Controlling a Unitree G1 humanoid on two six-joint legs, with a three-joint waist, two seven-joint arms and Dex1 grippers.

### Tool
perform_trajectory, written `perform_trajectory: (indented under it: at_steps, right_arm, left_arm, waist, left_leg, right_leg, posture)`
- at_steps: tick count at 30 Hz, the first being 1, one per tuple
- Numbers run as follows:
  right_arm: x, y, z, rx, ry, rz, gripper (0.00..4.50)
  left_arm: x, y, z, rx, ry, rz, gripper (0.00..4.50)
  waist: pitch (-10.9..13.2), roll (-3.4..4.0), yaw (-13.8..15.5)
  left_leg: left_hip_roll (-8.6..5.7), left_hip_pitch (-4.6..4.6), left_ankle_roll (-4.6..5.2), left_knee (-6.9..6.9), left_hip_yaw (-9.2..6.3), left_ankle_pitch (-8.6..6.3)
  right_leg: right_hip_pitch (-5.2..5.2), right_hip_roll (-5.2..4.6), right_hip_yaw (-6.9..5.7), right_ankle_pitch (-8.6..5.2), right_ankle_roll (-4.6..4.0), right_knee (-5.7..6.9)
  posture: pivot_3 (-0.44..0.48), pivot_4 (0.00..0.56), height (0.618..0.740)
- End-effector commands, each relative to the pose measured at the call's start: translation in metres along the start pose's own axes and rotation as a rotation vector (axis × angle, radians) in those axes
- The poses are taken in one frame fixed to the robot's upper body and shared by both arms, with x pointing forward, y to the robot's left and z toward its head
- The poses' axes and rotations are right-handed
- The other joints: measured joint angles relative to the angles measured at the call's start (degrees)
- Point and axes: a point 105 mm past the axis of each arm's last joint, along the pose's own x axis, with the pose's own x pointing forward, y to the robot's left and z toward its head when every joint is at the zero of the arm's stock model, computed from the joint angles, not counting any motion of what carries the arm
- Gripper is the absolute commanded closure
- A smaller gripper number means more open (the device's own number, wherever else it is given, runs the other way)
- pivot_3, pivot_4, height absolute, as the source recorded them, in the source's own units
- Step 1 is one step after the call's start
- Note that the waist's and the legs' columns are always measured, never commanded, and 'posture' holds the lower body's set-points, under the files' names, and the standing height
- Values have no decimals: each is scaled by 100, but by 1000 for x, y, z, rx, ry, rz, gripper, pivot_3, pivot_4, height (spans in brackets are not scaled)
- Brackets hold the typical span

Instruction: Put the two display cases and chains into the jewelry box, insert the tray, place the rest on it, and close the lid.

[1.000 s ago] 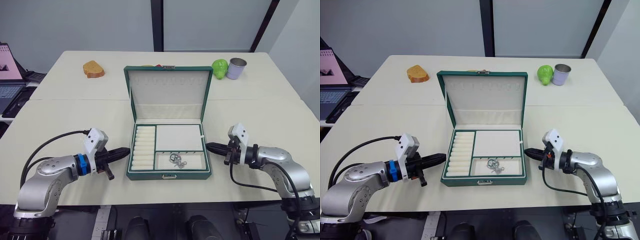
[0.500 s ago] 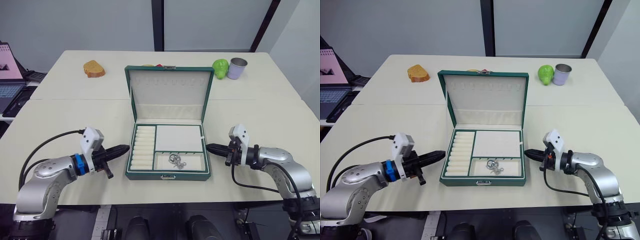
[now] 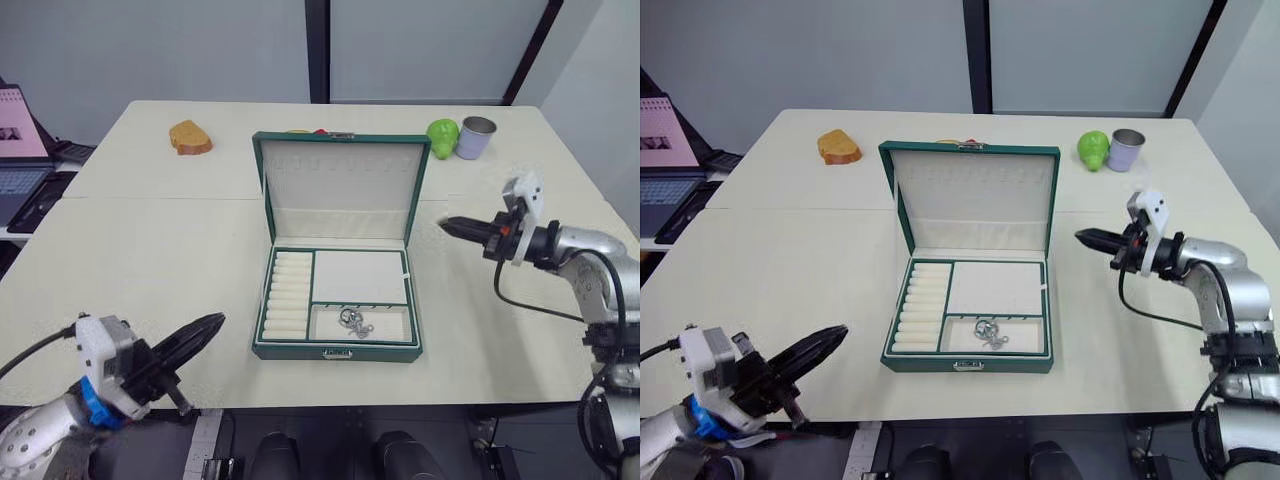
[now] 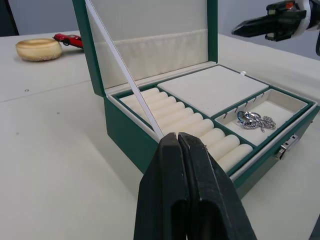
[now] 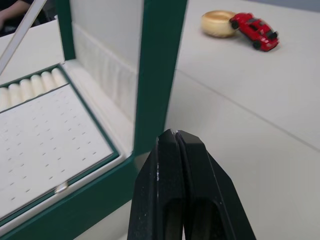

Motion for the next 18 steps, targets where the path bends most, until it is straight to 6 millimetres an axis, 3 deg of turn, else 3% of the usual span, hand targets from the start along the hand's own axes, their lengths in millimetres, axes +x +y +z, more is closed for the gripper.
perform_trajectory:
  at_steps: [1,6,12,18]
  right_arm:
    - [6,-19,19,-73,-49,-51,4481]
    - [27,-29,37,-120,-87,-49,4481]
    - [45,-42,64,-172,-143,-119,4481]
    - [53,-26,84,-160,-201,22,4481]
  left_arm:
    - [-10,-19,1,37,-13,-16,4500]
    - [-23,-28,-8,62,17,2,4500]
    - [-20,-35,-4,69,-19,9,4500]
    - [-14,-37,-3,65,-31,8,4500]
  waist:
    - [1,1,-17]
    - [3,5,-33]
    - [8,13,-58]
    - [12,20,-116]
  left_leg:
    - [0,0,1,-1,2,-1]
    - [4,-1,2,-7,0,-1]
    - [3,0,5,-6,3,-3]
    - [5,0,5,-7,3,-3]
  right_leg:
    - [3,0,2,0,0,-9]
    - [9,6,2,0,0,-24]
    - [13,4,5,0,0,-27]
    - [13,4,4,0,0,-26]
  posture:
    - [0,150,740]
    - [0,150,740]
    - [0,150,740]
    - [0,150,740]
